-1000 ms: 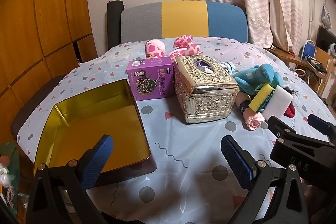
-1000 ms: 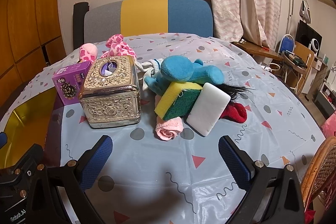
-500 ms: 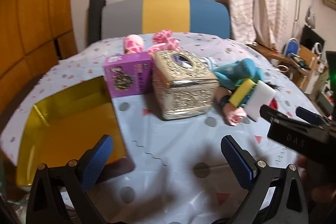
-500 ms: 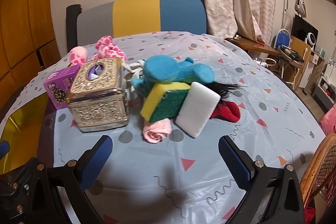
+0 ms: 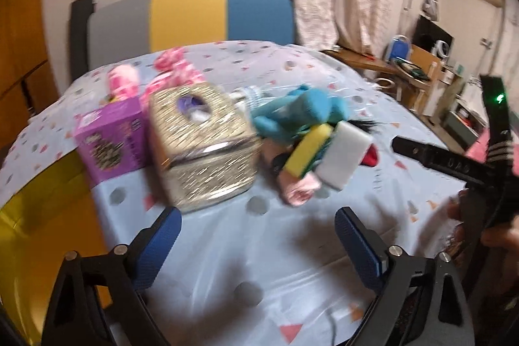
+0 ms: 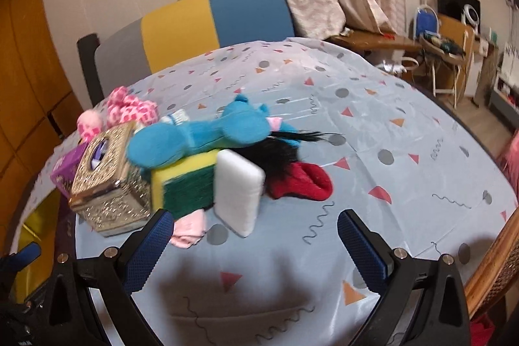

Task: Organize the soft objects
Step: 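Reach the left tool to the yellow-green sponge and close on it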

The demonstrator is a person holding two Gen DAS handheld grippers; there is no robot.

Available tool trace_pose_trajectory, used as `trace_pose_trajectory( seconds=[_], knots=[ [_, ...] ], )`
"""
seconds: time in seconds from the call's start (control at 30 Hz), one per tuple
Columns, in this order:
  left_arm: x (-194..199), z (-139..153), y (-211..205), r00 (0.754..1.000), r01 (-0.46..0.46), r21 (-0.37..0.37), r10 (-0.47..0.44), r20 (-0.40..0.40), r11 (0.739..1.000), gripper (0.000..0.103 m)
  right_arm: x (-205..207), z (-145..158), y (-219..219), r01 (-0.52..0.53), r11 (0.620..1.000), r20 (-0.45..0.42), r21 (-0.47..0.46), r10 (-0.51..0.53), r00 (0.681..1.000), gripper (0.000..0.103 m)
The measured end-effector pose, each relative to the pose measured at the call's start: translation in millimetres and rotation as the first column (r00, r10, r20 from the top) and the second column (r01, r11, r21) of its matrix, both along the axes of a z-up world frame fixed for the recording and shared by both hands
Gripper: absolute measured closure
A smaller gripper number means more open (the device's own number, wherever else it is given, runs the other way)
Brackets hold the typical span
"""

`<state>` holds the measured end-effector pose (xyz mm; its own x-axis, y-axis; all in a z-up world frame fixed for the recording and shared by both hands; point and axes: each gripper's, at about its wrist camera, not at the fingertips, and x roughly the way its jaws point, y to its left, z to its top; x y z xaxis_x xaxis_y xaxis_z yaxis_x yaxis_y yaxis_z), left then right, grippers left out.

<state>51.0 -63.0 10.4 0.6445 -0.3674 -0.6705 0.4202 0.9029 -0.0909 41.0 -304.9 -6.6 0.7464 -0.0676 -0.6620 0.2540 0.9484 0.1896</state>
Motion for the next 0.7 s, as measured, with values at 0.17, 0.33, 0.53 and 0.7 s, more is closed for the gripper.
trace_pose_trajectory(
  seconds=[0.17,0.33,0.53,0.7],
  knots=[
    [28,27,-30,0.998,0.062,-0.013,-0.062,0.033,0.998,0.007,-1,-5,-24,0.011,0.994,0.012,0.109,-0.012,1.000,0.000],
    [70,39,-58,0.993,0.103,-0.091,-0.108,-0.051,0.991,0.007,-2,-1,-21,-0.026,0.993,0.057,0.113,0.019,0.998,0.000],
    [108,50,-73,0.993,0.059,-0.137,-0.072,-0.091,0.989,0.009,-7,4,-16,-0.047,0.995,0.103,0.085,0.038,0.994,0.000],
    [131,39,-97,0.988,0.074,-0.074,-0.083,-0.131,0.995,0.013,-6,1,-19,-0.040,0.993,0.088,0.107,0.031,0.996,0.000]
  ],
)
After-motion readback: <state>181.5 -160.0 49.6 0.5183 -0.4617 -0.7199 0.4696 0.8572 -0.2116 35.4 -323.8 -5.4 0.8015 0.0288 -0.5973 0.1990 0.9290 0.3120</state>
